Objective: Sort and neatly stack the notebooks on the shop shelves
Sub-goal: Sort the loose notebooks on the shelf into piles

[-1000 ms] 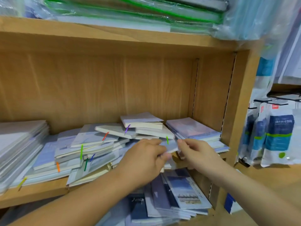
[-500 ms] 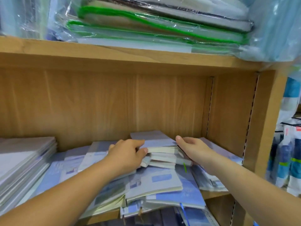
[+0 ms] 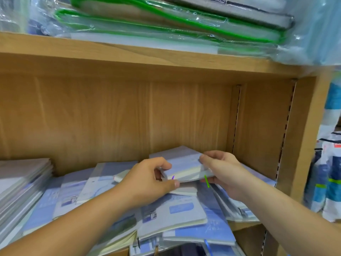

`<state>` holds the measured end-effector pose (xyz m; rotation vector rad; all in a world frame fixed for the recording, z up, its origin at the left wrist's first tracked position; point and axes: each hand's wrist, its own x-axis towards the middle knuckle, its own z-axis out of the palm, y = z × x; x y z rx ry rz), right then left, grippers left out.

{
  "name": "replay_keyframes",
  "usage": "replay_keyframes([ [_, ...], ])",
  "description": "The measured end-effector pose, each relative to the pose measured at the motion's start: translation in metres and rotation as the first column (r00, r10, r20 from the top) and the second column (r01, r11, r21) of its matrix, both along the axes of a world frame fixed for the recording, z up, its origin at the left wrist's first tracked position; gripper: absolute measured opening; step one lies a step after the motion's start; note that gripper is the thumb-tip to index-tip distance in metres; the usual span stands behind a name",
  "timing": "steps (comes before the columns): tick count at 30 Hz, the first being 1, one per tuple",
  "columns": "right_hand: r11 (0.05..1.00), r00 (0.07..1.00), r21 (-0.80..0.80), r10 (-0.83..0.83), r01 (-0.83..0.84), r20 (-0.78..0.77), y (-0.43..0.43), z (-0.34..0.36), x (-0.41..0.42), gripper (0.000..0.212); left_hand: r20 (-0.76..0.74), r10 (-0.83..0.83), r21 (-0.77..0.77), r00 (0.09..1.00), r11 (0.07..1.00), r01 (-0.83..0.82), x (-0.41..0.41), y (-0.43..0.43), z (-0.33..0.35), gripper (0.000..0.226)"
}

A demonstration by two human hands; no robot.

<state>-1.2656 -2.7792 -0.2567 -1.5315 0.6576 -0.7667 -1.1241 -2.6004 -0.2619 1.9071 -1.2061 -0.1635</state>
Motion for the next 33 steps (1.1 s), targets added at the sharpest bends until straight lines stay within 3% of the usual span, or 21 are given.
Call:
replay_keyframes([
  [2,1.0,0.998,-0.001,0.023,-0.023,0.054,0.005,0.004,-0.003,0.029,0.024,0.003,-0.005,1.0,1.0,-0.003,-0.002,0.004,-0.001,0.047],
  [5,0.996,0.993,-0.065,0.071,-0.065,0.09,0.014,0.011,-0.006,0.052,0.205,0.05,0.009,0.978,0.999,-0.053,-0.002,0.007,0.001,0.038],
  [8,0.99,0.998,-0.136,0.05,-0.044,0.039,0.023,0.012,-0.013,0.053,0.21,0.058,-0.004,0.976,0.998,-0.058,0.003,0.015,0.01,0.018],
  [10,0.998,0.996,-0.056,0.018,-0.013,0.087,0.028,0.006,-0.018,0.053,0.397,0.129,0.001,0.909,0.99,-0.141,0.006,0.024,0.018,0.014],
  [12,0.998,0.987,0.061,-0.004,-0.006,0.161,0.032,0.0,-0.018,0.052,0.615,0.235,-0.042,0.753,0.963,-0.267,0.007,0.033,0.023,0.017],
  [14,0.987,0.983,0.163,-0.022,-0.008,0.185,0.035,0.0,-0.015,0.045,0.711,0.285,-0.065,0.643,0.937,-0.343,0.008,0.045,0.025,0.022],
  [16,0.964,0.979,0.263,-0.022,-0.032,0.202,0.037,0.002,-0.01,0.035,0.742,0.253,0.002,0.621,0.925,-0.379,0.011,0.059,0.021,0.022],
  [18,0.966,0.99,0.258,-0.033,-0.003,0.136,0.041,0.001,-0.006,0.034,0.754,0.203,0.076,0.625,0.918,-0.39,0.014,0.076,0.01,0.019],
  [21,0.978,0.991,0.163,-0.133,0.127,0.026,0.049,-0.011,0.007,0.035,0.666,0.158,0.135,0.729,0.936,-0.326,0.011,0.096,-0.01,0.022],
  [23,0.974,0.979,0.103,-0.203,0.201,0.011,0.057,-0.016,0.014,0.036,0.665,0.138,0.15,0.734,0.938,-0.313,0.009,0.101,-0.016,0.024],
  [26,0.958,0.964,-0.103,-0.264,0.267,0.042,0.068,-0.005,0.015,0.038,0.627,0.088,0.164,0.774,0.956,-0.242,0.008,0.099,-0.016,0.028],
  [29,0.883,0.957,-0.372,-0.282,0.287,0.068,0.069,0.016,0.002,0.043,0.595,0.009,0.213,0.804,0.962,-0.169,0.002,0.094,-0.012,0.042],
  [31,0.721,0.951,-0.639,-0.303,0.268,0.057,0.065,0.029,-0.015,0.05,0.65,-0.026,0.264,0.76,0.945,-0.193,-0.004,0.09,-0.012,0.051],
  [33,0.398,0.927,-0.894,-0.373,0.204,0.045,0.058,0.04,-0.034,0.058,0.707,-0.006,0.255,0.707,0.935,-0.247,-0.007,0.083,-0.013,0.05],
])
